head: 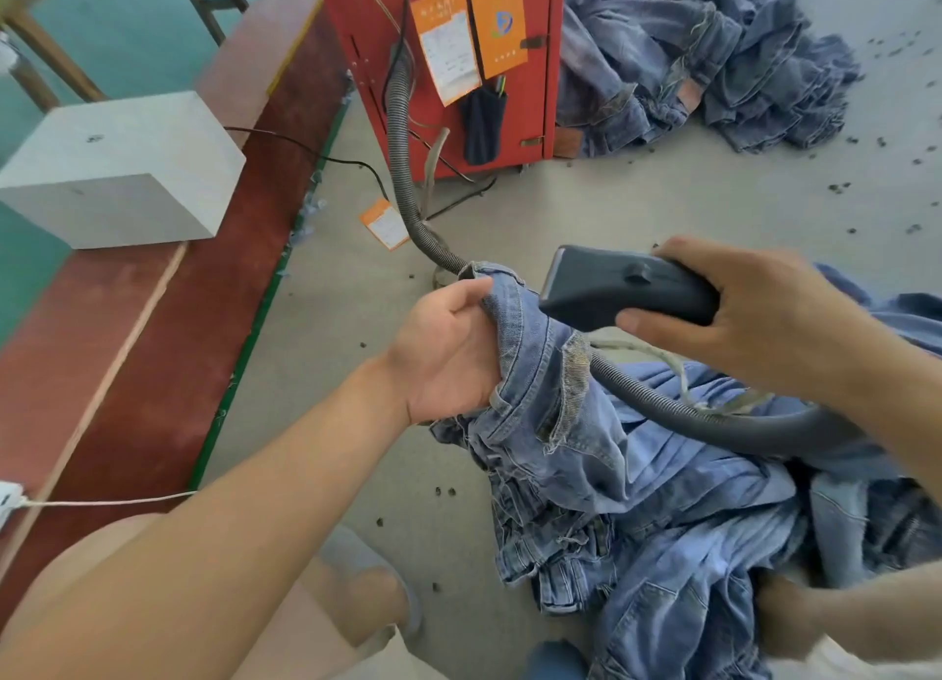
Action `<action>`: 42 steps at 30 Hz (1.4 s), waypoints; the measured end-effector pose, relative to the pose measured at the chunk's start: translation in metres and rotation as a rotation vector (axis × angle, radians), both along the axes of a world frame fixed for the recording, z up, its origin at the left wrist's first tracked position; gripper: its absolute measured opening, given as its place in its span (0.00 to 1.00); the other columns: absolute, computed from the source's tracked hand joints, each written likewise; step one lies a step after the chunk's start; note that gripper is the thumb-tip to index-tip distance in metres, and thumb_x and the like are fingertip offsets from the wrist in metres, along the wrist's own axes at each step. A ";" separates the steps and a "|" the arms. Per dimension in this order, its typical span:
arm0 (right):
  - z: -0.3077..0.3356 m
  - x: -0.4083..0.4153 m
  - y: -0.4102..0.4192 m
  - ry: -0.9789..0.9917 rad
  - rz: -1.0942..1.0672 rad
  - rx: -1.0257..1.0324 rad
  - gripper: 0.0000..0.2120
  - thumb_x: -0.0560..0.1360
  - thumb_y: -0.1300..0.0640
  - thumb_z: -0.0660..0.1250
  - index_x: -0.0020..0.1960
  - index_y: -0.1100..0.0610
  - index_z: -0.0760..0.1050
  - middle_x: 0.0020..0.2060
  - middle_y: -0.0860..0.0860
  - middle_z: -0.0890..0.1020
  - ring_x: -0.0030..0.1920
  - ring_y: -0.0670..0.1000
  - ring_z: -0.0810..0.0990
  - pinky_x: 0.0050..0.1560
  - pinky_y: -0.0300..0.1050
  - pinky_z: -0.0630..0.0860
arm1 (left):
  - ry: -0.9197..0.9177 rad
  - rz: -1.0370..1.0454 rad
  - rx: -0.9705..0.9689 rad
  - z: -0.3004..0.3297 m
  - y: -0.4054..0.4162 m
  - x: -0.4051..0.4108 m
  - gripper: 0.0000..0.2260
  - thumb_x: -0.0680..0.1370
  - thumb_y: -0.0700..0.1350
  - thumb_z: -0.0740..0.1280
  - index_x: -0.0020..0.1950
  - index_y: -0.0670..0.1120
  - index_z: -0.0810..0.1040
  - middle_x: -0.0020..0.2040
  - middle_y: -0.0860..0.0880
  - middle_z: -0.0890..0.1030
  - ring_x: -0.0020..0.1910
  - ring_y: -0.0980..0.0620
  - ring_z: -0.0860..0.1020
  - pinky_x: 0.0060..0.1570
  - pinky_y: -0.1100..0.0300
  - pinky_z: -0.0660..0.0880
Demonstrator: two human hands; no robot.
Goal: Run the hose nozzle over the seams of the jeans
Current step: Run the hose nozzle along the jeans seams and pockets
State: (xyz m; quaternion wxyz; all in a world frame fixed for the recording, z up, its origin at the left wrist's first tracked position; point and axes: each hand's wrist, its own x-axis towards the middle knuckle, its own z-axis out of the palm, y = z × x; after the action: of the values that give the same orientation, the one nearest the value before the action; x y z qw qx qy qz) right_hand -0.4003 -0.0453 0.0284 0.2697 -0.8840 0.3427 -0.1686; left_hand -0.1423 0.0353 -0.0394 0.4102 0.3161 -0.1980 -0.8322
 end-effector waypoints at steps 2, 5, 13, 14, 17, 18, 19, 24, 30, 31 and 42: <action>0.001 -0.002 0.000 0.094 0.054 -0.024 0.19 0.70 0.27 0.62 0.49 0.41 0.75 0.37 0.35 0.80 0.34 0.38 0.79 0.35 0.35 0.75 | -0.023 0.016 -0.009 0.001 -0.001 -0.004 0.29 0.85 0.54 0.48 0.78 0.37 0.66 0.75 0.35 0.69 0.71 0.37 0.70 0.75 0.41 0.65; -0.011 0.007 0.013 0.246 0.123 -0.066 0.19 0.72 0.28 0.64 0.50 0.41 0.74 0.30 0.41 0.79 0.31 0.41 0.78 0.33 0.44 0.78 | -0.068 0.054 0.027 0.001 -0.003 -0.008 0.30 0.85 0.55 0.49 0.79 0.37 0.66 0.74 0.36 0.72 0.72 0.36 0.73 0.70 0.42 0.73; -0.004 0.001 0.006 0.018 -0.097 -0.029 0.20 0.70 0.29 0.63 0.50 0.44 0.74 0.29 0.41 0.77 0.36 0.38 0.79 0.28 0.35 0.69 | -0.800 0.037 0.031 0.009 -0.012 0.009 0.27 0.85 0.54 0.50 0.71 0.36 0.75 0.64 0.39 0.82 0.63 0.41 0.81 0.68 0.47 0.74; -0.003 -0.001 0.004 0.011 -0.123 -0.016 0.22 0.69 0.28 0.62 0.50 0.44 0.74 0.29 0.42 0.78 0.35 0.40 0.79 0.29 0.40 0.71 | -0.843 0.020 0.029 0.011 -0.012 0.015 0.27 0.85 0.54 0.51 0.69 0.34 0.76 0.62 0.36 0.83 0.60 0.42 0.82 0.66 0.46 0.75; 0.002 -0.004 0.003 0.042 -0.123 0.010 0.22 0.68 0.27 0.61 0.51 0.42 0.74 0.30 0.41 0.80 0.34 0.39 0.79 0.30 0.41 0.71 | -0.618 0.006 0.008 0.024 -0.008 0.035 0.22 0.82 0.55 0.49 0.60 0.41 0.74 0.40 0.43 0.78 0.37 0.48 0.75 0.42 0.51 0.70; 0.003 -0.004 0.005 0.064 -0.100 0.016 0.21 0.68 0.27 0.61 0.50 0.41 0.73 0.33 0.37 0.80 0.35 0.37 0.79 0.28 0.36 0.69 | -0.510 -0.006 0.010 0.026 -0.008 0.041 0.20 0.81 0.56 0.49 0.61 0.44 0.70 0.37 0.47 0.74 0.35 0.49 0.70 0.40 0.52 0.66; 0.004 -0.004 0.007 0.089 -0.069 0.023 0.20 0.68 0.27 0.61 0.50 0.40 0.73 0.36 0.33 0.80 0.35 0.37 0.79 0.28 0.36 0.71 | -0.413 -0.018 0.014 0.027 -0.007 0.046 0.20 0.80 0.57 0.50 0.62 0.46 0.68 0.37 0.49 0.72 0.36 0.49 0.66 0.39 0.52 0.64; -0.005 0.004 0.019 0.232 0.070 -0.051 0.21 0.71 0.26 0.61 0.51 0.41 0.72 0.29 0.42 0.78 0.29 0.43 0.78 0.31 0.45 0.76 | -0.219 -0.090 0.020 0.027 -0.002 0.037 0.23 0.80 0.58 0.50 0.68 0.46 0.67 0.42 0.44 0.74 0.38 0.46 0.71 0.46 0.49 0.71; -0.010 0.014 0.024 0.188 0.047 -0.124 0.19 0.73 0.29 0.62 0.52 0.42 0.72 0.28 0.41 0.76 0.30 0.43 0.77 0.29 0.46 0.76 | -0.146 -0.040 0.031 0.023 -0.002 0.033 0.27 0.81 0.57 0.50 0.77 0.46 0.64 0.59 0.36 0.71 0.54 0.39 0.72 0.64 0.34 0.64; -0.008 0.013 0.024 0.146 0.028 -0.123 0.18 0.73 0.29 0.62 0.51 0.42 0.72 0.27 0.40 0.76 0.33 0.41 0.78 0.27 0.42 0.75 | -0.149 -0.039 0.021 0.023 -0.002 0.033 0.28 0.81 0.57 0.50 0.77 0.46 0.64 0.60 0.37 0.70 0.54 0.39 0.71 0.64 0.34 0.63; -0.001 -0.014 -0.008 0.083 -0.278 0.024 0.25 0.66 0.20 0.60 0.50 0.37 0.71 0.29 0.44 0.79 0.27 0.44 0.76 0.30 0.46 0.73 | -0.490 0.183 0.201 0.008 -0.004 0.040 0.17 0.83 0.51 0.64 0.68 0.44 0.75 0.60 0.38 0.77 0.55 0.42 0.77 0.54 0.51 0.77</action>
State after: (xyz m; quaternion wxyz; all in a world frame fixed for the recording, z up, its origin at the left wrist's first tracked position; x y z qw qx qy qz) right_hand -0.4144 -0.0537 0.0278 0.2398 -0.8309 0.4748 -0.1635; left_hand -0.1024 0.0308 -0.0316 0.3899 0.5638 -0.1784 -0.7059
